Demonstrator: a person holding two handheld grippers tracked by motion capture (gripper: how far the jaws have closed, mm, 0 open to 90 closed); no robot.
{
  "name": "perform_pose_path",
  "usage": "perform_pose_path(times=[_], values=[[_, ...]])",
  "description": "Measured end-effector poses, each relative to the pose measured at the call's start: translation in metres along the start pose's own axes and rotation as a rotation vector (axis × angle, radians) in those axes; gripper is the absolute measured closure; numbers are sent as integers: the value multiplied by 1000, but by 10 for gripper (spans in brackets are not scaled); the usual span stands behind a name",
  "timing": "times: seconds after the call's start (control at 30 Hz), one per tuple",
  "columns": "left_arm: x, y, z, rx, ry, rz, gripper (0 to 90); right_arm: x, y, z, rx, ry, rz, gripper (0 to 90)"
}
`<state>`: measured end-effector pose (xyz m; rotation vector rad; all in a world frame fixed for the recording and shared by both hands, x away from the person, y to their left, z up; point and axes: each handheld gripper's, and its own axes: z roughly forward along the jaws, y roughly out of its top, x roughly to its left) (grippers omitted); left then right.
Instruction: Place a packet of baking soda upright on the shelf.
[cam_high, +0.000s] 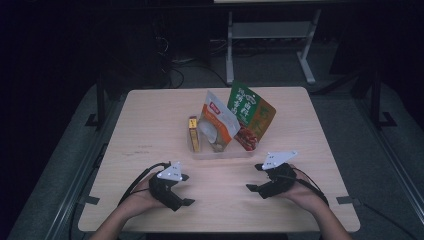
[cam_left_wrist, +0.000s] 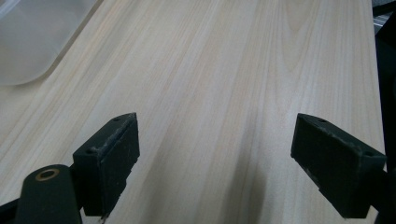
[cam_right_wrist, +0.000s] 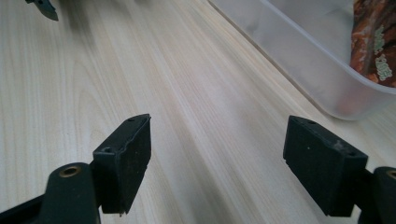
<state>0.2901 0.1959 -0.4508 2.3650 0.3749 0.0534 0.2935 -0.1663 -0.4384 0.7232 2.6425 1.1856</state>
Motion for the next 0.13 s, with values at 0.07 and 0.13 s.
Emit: perform_pose_path(times=[0.07,0.13], values=[[0,0,0,-2,2,-1,148,0,0,1,0,1,-2,224],[0,0,0,-4,2,-1,149,0,0,1,0,5,-4,221]])
